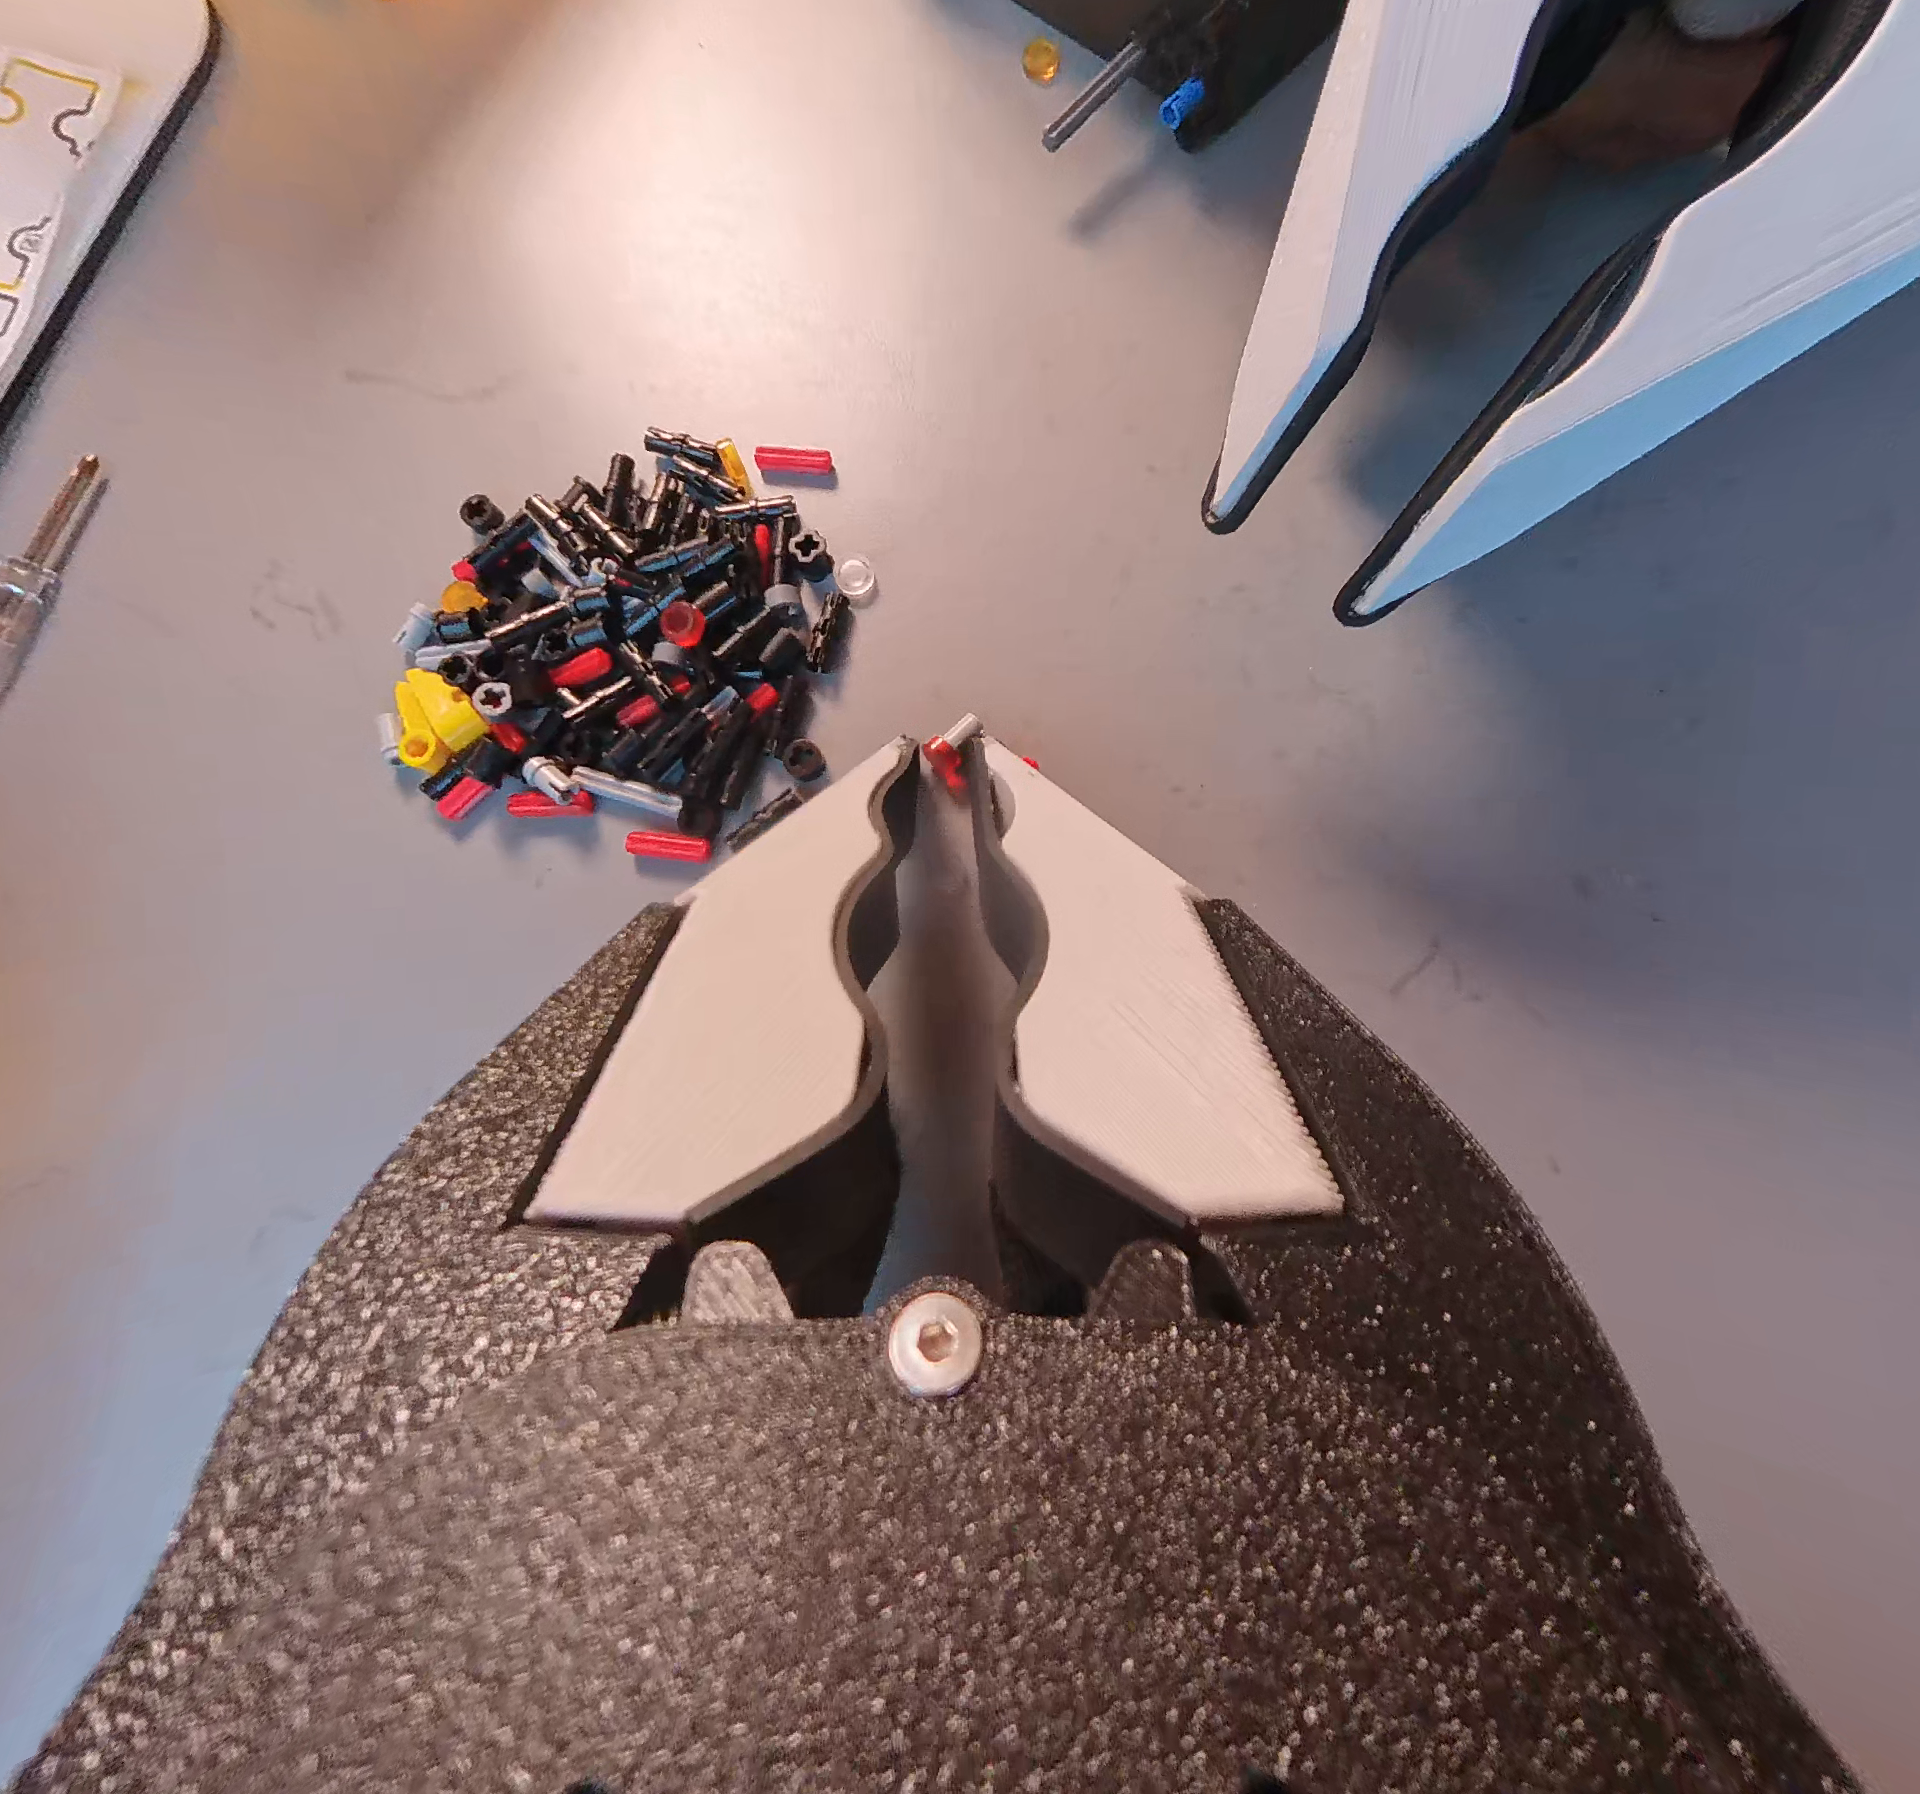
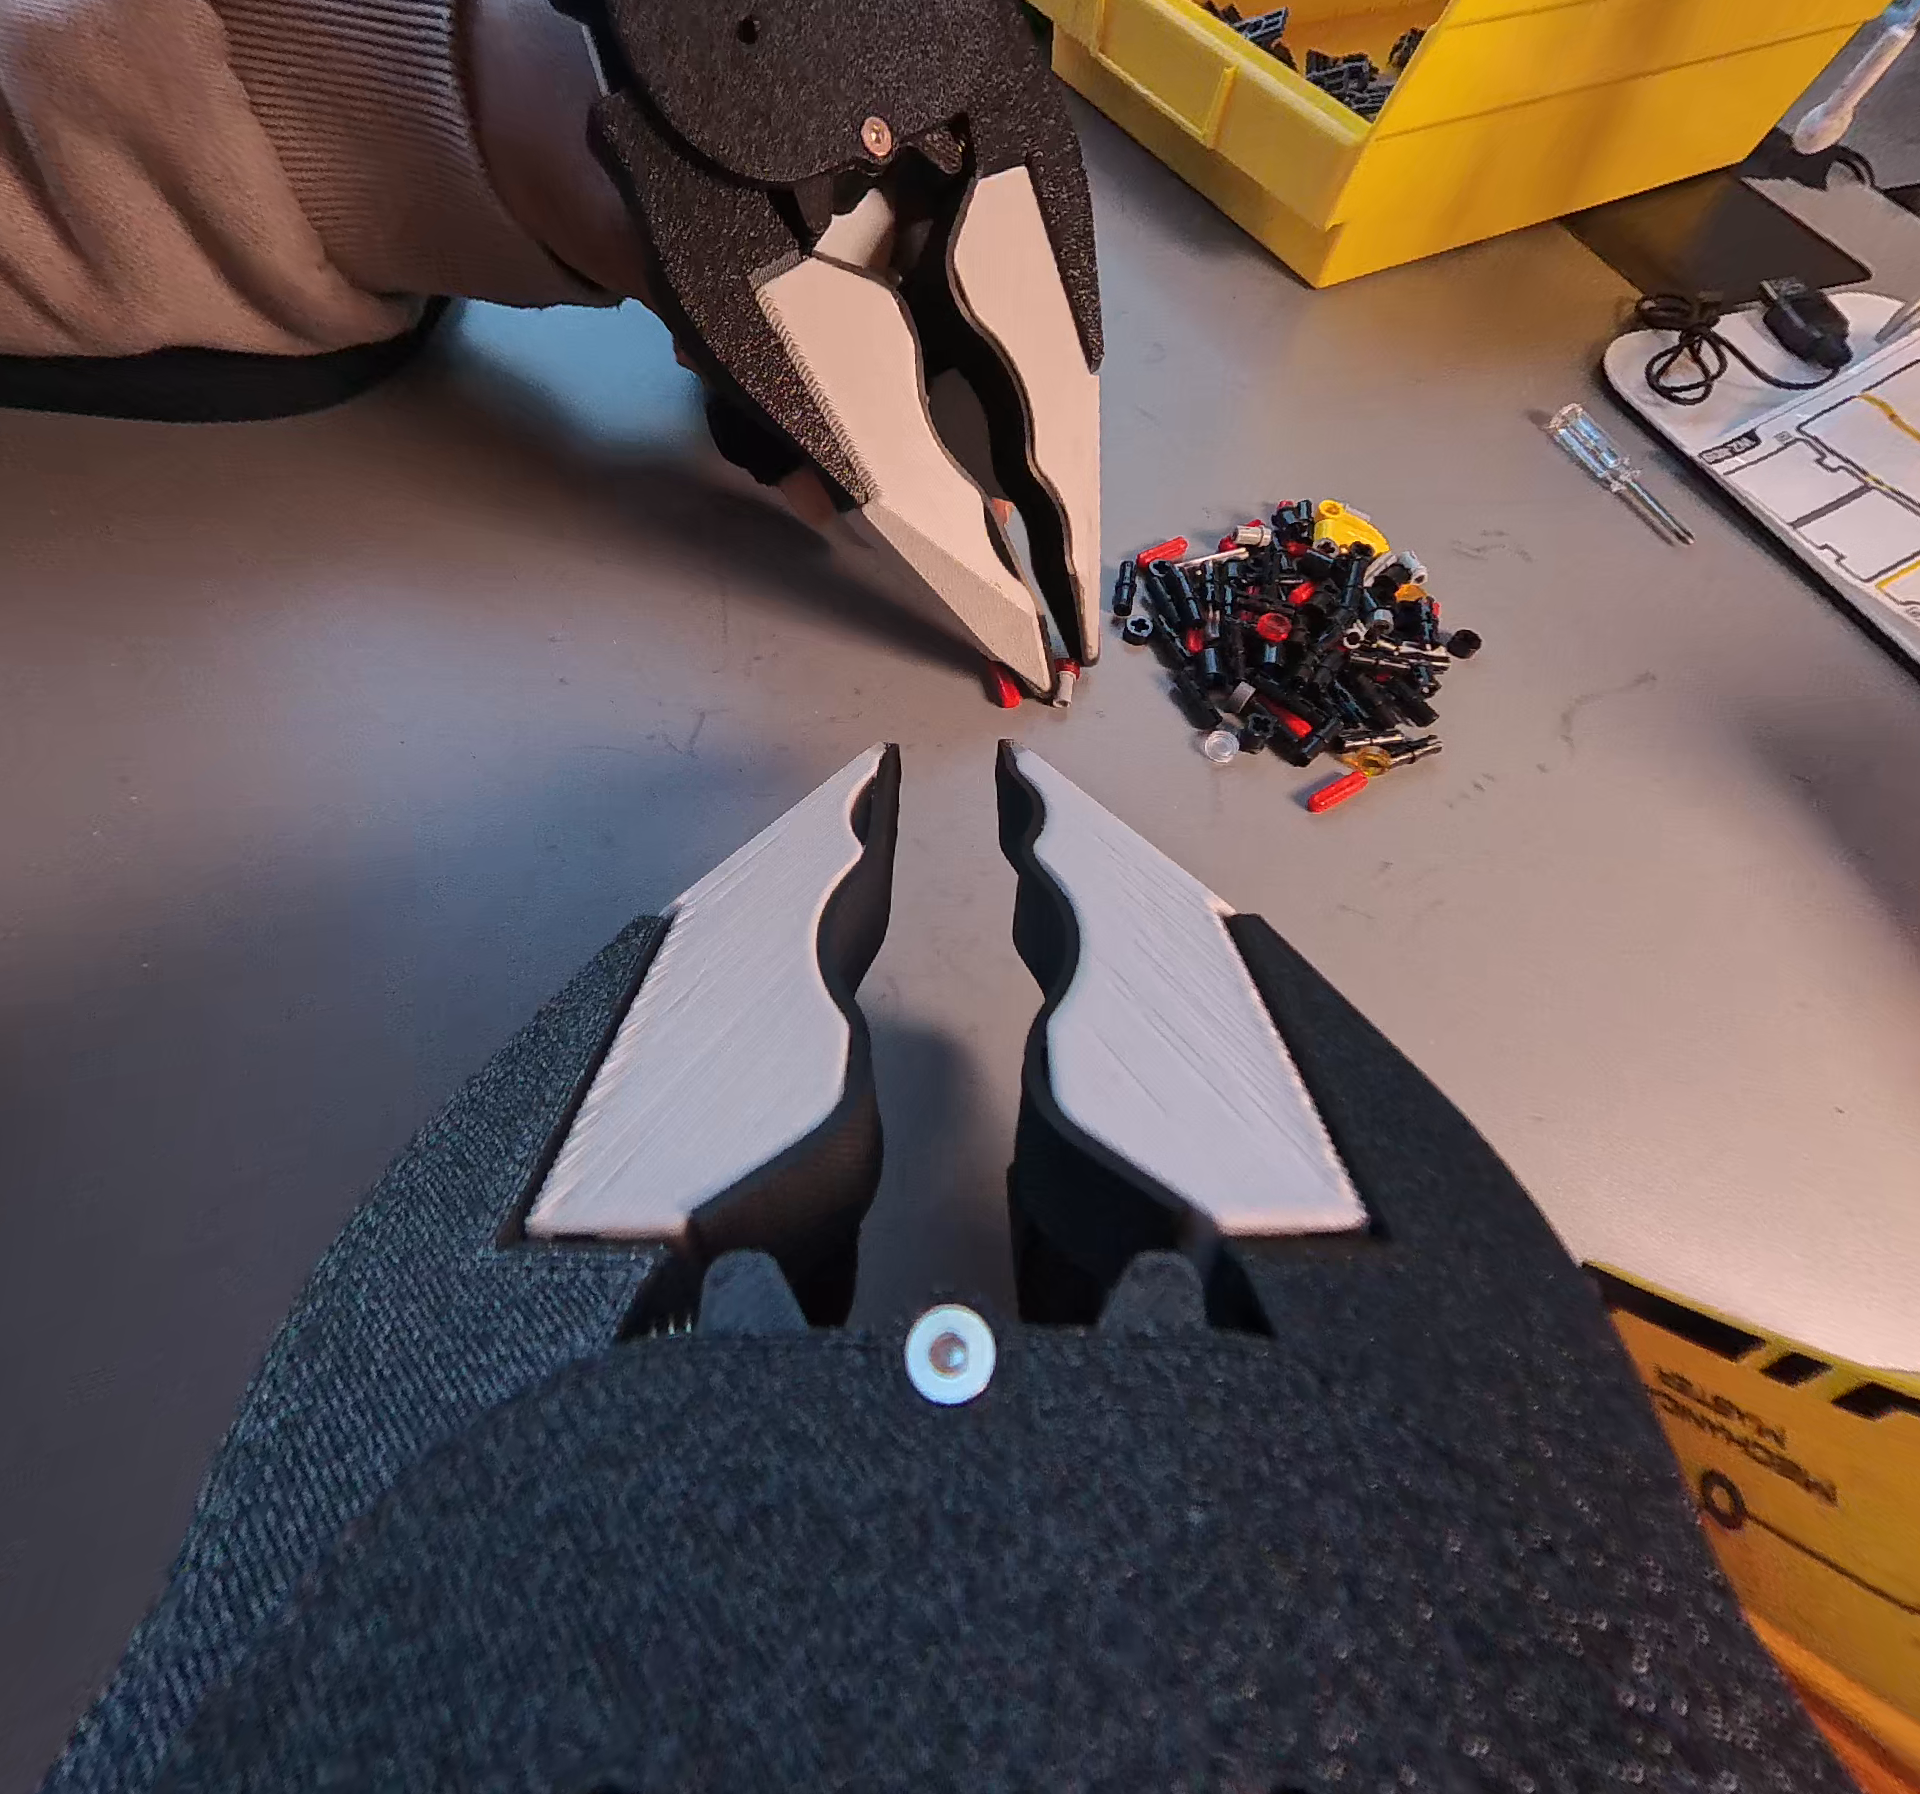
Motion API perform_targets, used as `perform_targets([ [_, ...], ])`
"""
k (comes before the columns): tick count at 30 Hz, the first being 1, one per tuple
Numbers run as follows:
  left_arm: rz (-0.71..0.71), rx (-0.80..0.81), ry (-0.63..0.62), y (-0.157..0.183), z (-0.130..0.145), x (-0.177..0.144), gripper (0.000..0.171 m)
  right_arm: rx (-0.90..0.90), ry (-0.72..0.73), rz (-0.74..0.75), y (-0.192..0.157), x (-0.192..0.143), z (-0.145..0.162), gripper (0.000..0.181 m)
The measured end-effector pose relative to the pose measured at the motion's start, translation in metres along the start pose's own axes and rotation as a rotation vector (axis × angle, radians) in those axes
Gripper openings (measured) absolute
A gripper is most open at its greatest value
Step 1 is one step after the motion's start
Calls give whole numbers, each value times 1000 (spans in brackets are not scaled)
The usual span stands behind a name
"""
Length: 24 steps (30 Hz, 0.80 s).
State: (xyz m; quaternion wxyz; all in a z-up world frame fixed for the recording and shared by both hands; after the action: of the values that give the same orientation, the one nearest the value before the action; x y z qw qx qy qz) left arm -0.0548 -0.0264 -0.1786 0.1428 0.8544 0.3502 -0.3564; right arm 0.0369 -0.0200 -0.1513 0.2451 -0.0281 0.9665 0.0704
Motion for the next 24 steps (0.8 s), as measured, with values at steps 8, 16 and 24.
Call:
perform_targets([
  [8,3,97,174,11,-25,-20,6,23,95,56,10,-7,-9,17],
  [16,-170,396,439,59,-60,-57,6,353,356,-222,5,-29,-39,16],
  [24,-248,502,405,63,-60,-58,6,378,329,-344,-10,-25,-37,12],
])
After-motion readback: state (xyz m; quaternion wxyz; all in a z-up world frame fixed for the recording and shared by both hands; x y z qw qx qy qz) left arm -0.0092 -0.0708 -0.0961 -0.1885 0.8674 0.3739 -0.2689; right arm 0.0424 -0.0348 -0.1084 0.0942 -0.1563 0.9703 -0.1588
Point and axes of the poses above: each gripper's, where its closed fingertips meet, x out along the fingers, z out of its underside, y = z × x across the jaws, the point moved 4 cm from there along -x, back along the fingers, and after that the axes turned 6 degrees about z, right-handed, at the moved point
